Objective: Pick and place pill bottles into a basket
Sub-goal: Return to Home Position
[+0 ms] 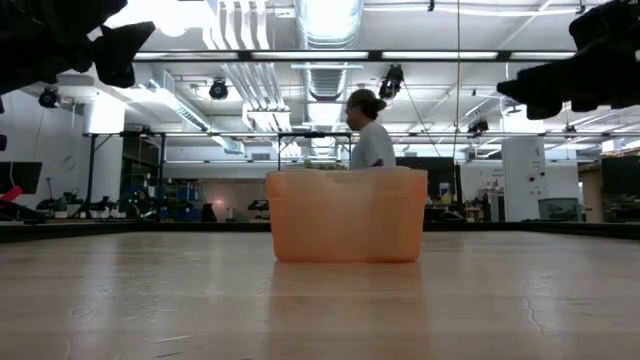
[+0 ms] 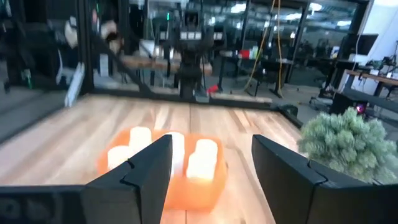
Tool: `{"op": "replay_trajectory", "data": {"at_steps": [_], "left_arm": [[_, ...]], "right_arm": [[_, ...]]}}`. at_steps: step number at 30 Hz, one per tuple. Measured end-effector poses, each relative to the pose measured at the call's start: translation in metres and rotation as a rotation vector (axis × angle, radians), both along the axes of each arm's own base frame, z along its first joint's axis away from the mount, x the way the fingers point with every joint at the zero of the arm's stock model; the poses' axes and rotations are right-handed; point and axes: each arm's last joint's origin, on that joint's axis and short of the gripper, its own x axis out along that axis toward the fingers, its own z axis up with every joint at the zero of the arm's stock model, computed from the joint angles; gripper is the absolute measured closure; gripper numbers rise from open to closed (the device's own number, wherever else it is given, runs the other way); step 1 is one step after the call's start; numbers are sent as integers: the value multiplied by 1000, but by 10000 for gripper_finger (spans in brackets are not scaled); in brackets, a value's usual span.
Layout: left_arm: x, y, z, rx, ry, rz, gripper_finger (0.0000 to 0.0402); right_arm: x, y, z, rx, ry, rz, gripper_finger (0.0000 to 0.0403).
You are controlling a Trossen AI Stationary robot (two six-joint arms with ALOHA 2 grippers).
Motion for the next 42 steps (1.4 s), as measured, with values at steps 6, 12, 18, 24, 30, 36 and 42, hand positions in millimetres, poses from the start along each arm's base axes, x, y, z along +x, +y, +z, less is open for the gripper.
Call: {"op": "replay_trajectory", "data": {"at_steps": [6,12,18,24,30,36,42], "left_arm": [[3,0,-9,28,96,7,157],[4,0,-22,35,226,6,157],[4,0,-30,34,311,3,157],[5,0,-35,35,361,6,157],[7,0,-37,35,385,5,157],[8,0,-39,35,405,5,157],[9,0,-40,36,423,5,157]], "right_arm": [[0,0,-5,-40,47,0,193],[0,0,-6,-49,64,0,193],[0,0,-6,-42,64,0,193],[0,0,-6,-42,64,0,193],[0,0,-6,-41,63,0,193],[0,0,-6,-39,63,0,193],[0,0,-6,-41,63,0,193]]}}
